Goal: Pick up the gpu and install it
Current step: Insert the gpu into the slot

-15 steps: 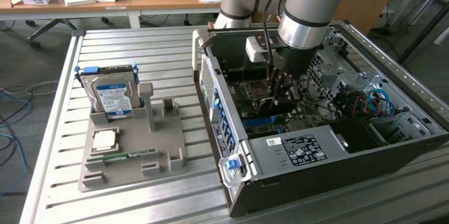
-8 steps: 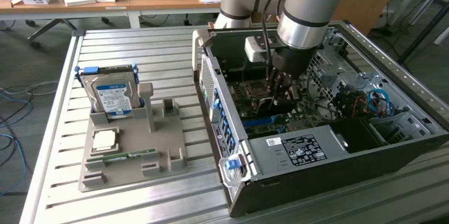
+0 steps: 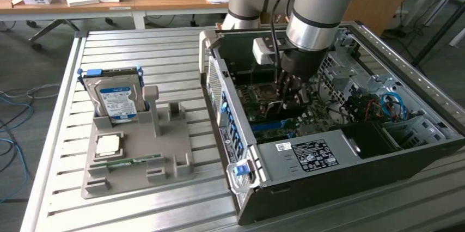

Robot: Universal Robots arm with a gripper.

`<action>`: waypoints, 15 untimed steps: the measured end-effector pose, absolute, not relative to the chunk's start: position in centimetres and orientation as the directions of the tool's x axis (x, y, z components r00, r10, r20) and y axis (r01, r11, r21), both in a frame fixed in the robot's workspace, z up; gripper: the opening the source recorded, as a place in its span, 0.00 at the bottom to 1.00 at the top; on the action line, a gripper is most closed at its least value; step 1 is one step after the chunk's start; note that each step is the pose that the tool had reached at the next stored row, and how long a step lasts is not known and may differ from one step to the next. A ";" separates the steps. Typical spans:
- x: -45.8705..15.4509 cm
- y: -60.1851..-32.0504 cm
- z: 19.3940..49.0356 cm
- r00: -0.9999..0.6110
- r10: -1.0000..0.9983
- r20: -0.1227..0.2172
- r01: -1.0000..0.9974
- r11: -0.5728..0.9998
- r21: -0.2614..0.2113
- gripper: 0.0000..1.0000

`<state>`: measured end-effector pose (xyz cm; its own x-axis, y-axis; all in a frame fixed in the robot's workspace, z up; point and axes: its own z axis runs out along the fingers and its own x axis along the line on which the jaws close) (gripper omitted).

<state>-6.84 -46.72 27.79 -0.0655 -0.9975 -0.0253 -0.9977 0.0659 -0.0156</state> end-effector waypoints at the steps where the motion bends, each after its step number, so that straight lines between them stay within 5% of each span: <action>1: -6.8 -46.7 27.8 -0.065 -0.998 -0.025 -0.998 0.066 -0.016 0.26; 15: -6.9 -46.7 27.5 -0.066 -0.998 -0.025 -0.998 0.066 -0.016 0.26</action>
<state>-6.89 -46.72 27.53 -0.0656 -0.9975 -0.0253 -0.9977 0.0660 -0.0156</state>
